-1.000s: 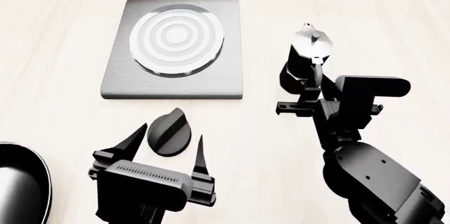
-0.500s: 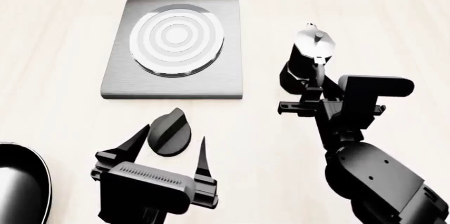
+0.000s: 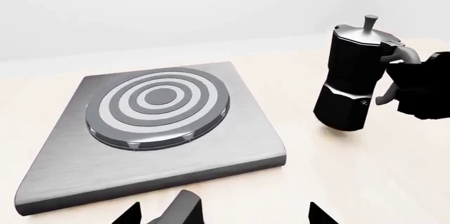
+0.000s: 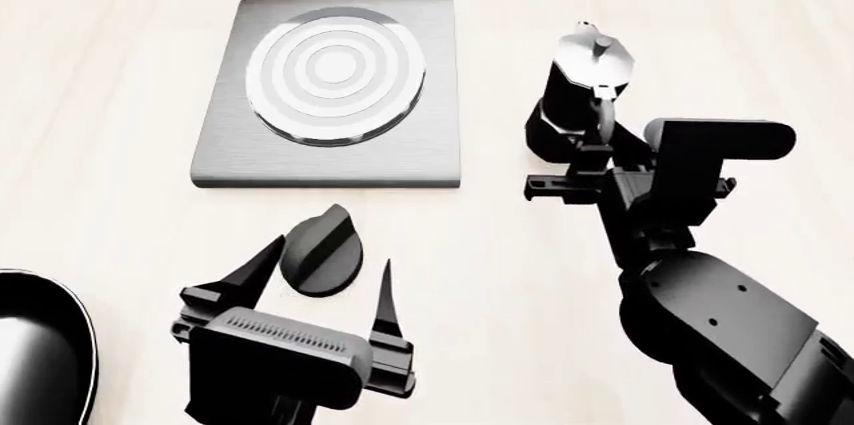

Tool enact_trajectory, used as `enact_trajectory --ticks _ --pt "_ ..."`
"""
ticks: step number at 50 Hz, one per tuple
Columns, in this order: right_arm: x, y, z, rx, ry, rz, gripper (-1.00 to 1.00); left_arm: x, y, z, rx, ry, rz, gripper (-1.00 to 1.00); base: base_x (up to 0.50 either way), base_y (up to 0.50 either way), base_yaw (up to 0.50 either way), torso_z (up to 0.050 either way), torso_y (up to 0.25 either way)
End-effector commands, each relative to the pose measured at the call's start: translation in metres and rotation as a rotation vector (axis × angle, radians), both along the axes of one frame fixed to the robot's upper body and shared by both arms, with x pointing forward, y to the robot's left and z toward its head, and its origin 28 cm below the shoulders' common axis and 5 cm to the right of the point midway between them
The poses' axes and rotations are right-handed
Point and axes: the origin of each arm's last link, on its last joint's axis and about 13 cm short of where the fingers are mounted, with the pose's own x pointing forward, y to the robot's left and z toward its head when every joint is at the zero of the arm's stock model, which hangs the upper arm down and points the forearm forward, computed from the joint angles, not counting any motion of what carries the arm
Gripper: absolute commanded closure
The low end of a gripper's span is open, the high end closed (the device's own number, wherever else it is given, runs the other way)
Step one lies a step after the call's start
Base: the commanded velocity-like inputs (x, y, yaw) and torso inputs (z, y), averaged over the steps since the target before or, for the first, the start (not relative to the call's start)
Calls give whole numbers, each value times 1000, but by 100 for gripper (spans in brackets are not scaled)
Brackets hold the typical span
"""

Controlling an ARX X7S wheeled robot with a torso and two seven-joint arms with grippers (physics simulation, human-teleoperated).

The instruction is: Turn on the stove and put the moka pot on it.

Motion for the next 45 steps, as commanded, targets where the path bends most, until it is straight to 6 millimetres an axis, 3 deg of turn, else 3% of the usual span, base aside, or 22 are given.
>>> enact_trajectory --ticks 1,23,45 --pt "7 5 26 -25 -109 28 100 5 2 3 -28 -22 8 -100 0 0 0 0 0" --pt "41 25 72 -100 -171 94 100 4 4 6 -31 -26 17 -100 0 0 0 0 1" --pt "79 70 97 -194 -191 209 100 5 7 7 -38 -30 26 -100 0 0 0 0 1"
